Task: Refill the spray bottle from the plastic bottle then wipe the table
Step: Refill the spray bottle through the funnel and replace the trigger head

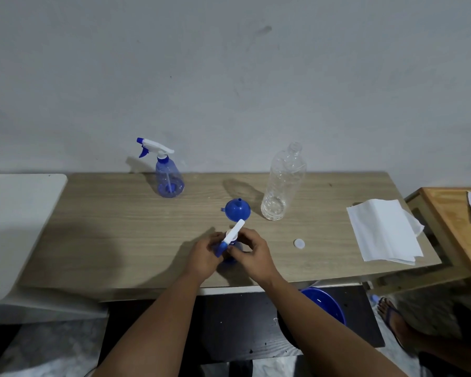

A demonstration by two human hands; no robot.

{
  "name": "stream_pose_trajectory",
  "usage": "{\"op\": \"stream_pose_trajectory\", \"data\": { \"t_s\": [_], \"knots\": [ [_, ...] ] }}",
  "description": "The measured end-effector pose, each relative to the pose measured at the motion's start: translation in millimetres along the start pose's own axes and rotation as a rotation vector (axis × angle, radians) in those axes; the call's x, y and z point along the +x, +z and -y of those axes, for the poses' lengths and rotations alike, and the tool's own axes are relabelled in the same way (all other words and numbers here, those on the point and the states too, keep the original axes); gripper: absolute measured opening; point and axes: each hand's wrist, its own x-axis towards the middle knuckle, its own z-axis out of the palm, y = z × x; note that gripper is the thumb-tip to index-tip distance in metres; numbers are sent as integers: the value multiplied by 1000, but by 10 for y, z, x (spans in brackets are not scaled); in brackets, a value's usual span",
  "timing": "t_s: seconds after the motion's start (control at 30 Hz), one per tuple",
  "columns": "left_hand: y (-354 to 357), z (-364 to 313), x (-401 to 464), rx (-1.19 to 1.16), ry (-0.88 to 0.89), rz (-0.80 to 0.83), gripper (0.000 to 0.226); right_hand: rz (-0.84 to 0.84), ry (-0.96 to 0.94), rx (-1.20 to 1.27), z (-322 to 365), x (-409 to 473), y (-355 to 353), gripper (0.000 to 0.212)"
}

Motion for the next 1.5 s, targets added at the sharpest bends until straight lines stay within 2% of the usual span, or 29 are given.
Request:
{"op": "stream_pose_trajectory", "data": {
  "t_s": [0.13, 0.27, 0.3, 0.4, 0.47, 0.53, 0.63, 0.7, 0.8, 0.83, 0.93, 0.97, 1.07, 1.13, 1.27, 1.4, 1.5],
  "knots": [
    [5, -71, -23, 32, -7, -18, 41, -55, 36, 45, -81, -29, -51, 13],
    [-14, -85, -10, 73, -7, -14, 44, -44, 9, 51, -33, -63, -29, 39],
    [-14, -73, -12, 76, -21, -13, 40, -37, 5, 48, -27, -60, -25, 39],
    [12, -100, -31, 65, -66, -33, 21, -49, 22, 52, -48, -44, -61, 19],
    [9, -110, -30, 88, -93, -40, 20, -40, 13, 41, -41, -43, -56, 28],
    [13, -97, -21, 85, -73, -41, 28, -18, 8, 39, -18, -46, -46, 43],
    [7, -141, -49, 71, -63, -50, 30, -32, -5, 33, -49, -26, -43, 24],
    [-1, -148, -49, 66, -60, -39, 30, -43, 1, 34, -38, -23, -41, 25],
    [-15, -128, -51, 45, 16, 5, 37, -19, 0, 18, 18, -6, 11, 42],
    [-10, -132, -51, 42, 27, 1, 40, -31, 2, 3, 21, 6, 44, 40],
    [8, -195, -51, 114, -17, -28, 21, -106, 38, -49, 16, 23, 136, 22],
    [10, -211, -56, 138, -26, -35, 25, -124, 57, -79, 39, 19, 162, 20],
    [20, -198, -40, 188, -35, -38, 26, -151, 92, -227, 112, 40, 187, 29],
    [0, -132, -24, 165, -44, -41, 39, -115, 91, -299, 171, 75, 168, 42],
    [-23, -80, -19, 147, 78, -36, 57, 53, 50, -152, 167, 88, 94, 56],
    [-20, -149, -40, 72, 117, -3, 40, 75, 9, -76, 78, 76, 28, 37],
    [-7, -102, -19, 107, 8, -15, 26, 47, 16, -101, 103, 84, 75, 19]
  ]
}}
